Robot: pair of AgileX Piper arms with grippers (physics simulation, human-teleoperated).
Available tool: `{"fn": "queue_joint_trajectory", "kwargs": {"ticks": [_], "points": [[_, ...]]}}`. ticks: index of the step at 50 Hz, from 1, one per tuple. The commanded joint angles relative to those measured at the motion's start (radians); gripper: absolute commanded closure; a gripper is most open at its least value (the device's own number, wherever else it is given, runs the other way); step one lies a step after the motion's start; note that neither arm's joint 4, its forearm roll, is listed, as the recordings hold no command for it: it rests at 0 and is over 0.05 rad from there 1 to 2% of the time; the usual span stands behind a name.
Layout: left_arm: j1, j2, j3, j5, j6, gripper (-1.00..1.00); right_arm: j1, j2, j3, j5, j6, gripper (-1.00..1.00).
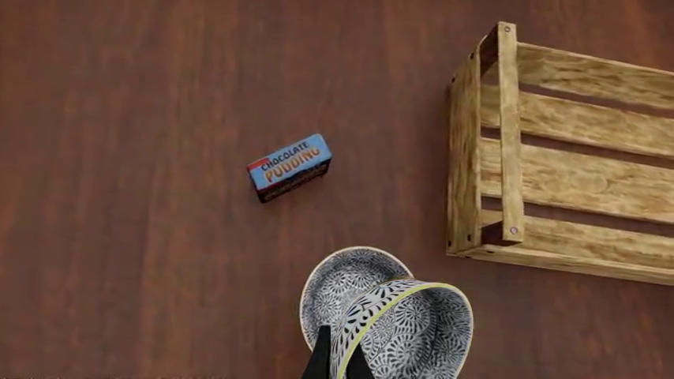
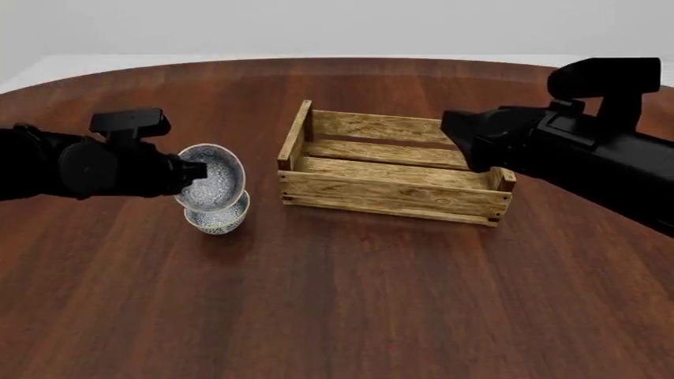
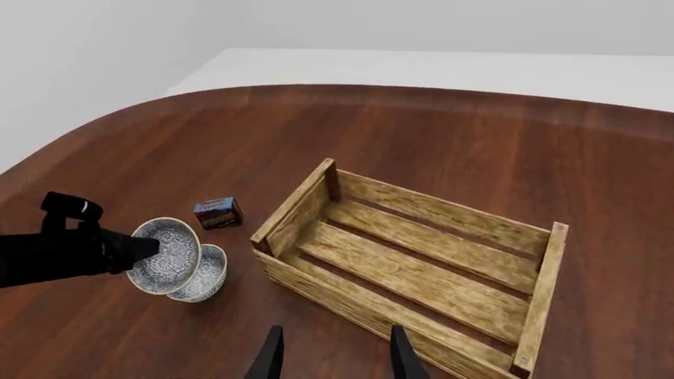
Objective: Stack the right bowl on the left bowl and place them in the tray.
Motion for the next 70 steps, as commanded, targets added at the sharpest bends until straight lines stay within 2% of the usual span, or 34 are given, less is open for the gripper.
{"fn": "queue_joint_trajectory", "kwargs": {"ticks": [1, 32, 33, 44, 58, 67, 70], "points": [[-0.033, -0.016, -0.040, 0.044, -0.004, 1.00, 0.001, -0.009, -0.001, 0.007, -0.004, -1.00], [-0.029, 0.038, -0.040, 0.025, -0.007, 1.00, 0.001, 0.000, -0.002, 0.005, -0.006, -1.00], [-0.029, 0.035, -0.041, 0.027, -0.009, -1.00, 0.002, 0.000, -0.002, 0.005, -0.006, -1.00], [-0.031, 0.018, -0.044, 0.039, -0.004, -1.00, 0.002, 0.000, -0.002, 0.006, -0.007, -1.00], [-0.022, -0.075, -0.071, 0.116, 0.033, -1.00, 0.006, -0.011, -0.001, 0.015, -0.007, -1.00], [-0.041, -0.062, -0.096, 0.144, 0.053, -1.00, 0.009, -0.026, -0.001, 0.027, -0.014, -1.00], [-0.042, -0.043, -0.126, 0.168, 0.090, -1.00, 0.010, -0.030, -0.001, 0.032, -0.014, -1.00]]}}
